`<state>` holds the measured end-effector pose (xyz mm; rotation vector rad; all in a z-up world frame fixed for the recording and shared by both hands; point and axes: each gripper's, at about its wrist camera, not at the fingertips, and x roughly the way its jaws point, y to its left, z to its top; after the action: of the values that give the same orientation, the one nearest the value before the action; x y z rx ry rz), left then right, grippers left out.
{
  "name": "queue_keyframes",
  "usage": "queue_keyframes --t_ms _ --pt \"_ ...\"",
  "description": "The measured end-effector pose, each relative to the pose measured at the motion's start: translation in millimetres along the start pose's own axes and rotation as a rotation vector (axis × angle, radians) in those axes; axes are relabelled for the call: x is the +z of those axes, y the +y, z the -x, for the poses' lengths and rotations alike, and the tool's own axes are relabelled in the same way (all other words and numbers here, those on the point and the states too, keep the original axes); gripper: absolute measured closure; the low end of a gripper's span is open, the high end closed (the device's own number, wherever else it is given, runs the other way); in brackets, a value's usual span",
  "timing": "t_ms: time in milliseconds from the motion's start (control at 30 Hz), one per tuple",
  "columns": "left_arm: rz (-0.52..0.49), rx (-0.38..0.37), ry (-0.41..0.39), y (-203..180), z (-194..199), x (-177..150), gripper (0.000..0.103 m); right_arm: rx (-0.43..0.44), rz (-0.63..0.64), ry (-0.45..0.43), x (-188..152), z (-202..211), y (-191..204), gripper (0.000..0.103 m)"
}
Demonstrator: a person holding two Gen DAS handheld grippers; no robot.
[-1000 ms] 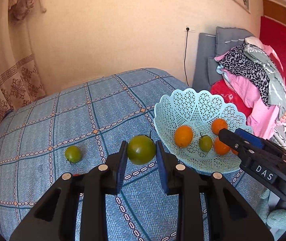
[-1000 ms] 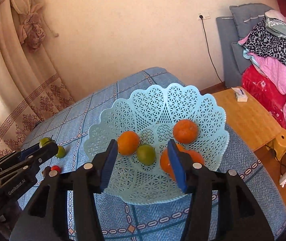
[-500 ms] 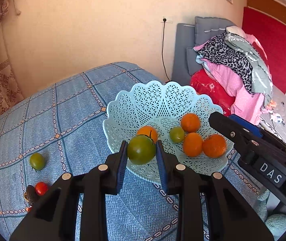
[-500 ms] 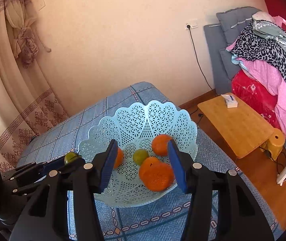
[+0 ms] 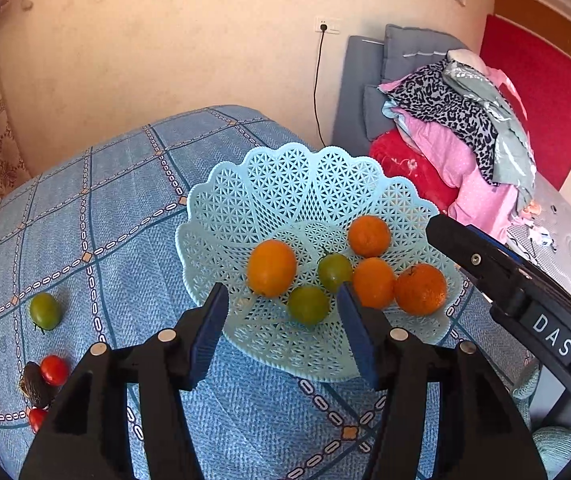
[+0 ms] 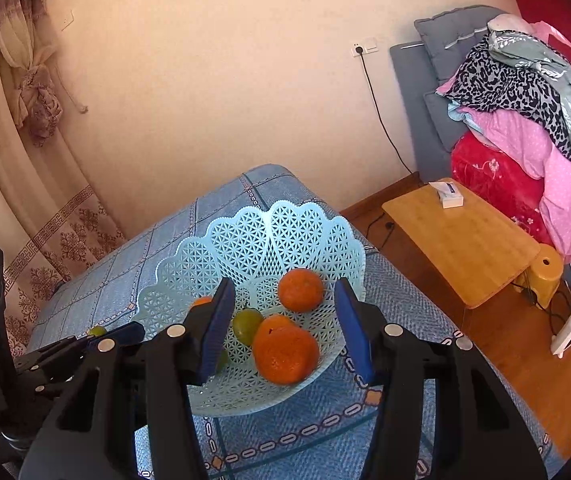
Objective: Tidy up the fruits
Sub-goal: 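Lower the green tomato into the basket and open the left tool, then move both open tools back toward the remaining fruit on the bed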
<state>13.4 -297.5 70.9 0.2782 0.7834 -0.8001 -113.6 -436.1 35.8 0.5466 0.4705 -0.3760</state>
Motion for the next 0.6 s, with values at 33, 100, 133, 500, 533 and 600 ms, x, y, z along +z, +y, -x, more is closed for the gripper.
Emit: queue_keyframes --t_ms 33,100,133,500,533,600 --pt "0.006 -0.002 -0.001 3 1 0 0.046 0.000 -0.001 0.002 -1 -1 0 0.050" --pt "0.014 -0.012 -0.003 5 5 0 0.043 0.001 0.000 0.006 -2 -2 2 0.050" --pt "0.014 -0.007 -0.010 6 7 0 0.041 0.001 0.002 0.008 -2 -2 3 0.050" --pt "0.031 0.058 -0.060 18 28 -1 0.019 0.000 0.006 0.012 -5 1 12 0.050" --pt "0.036 0.063 -0.063 21 30 -1 0.018 0.001 0.006 0.014 -6 1 13 0.050" --pt "0.046 0.071 -0.070 25 33 -1 0.018 0.005 0.009 0.017 -7 3 16 0.045"
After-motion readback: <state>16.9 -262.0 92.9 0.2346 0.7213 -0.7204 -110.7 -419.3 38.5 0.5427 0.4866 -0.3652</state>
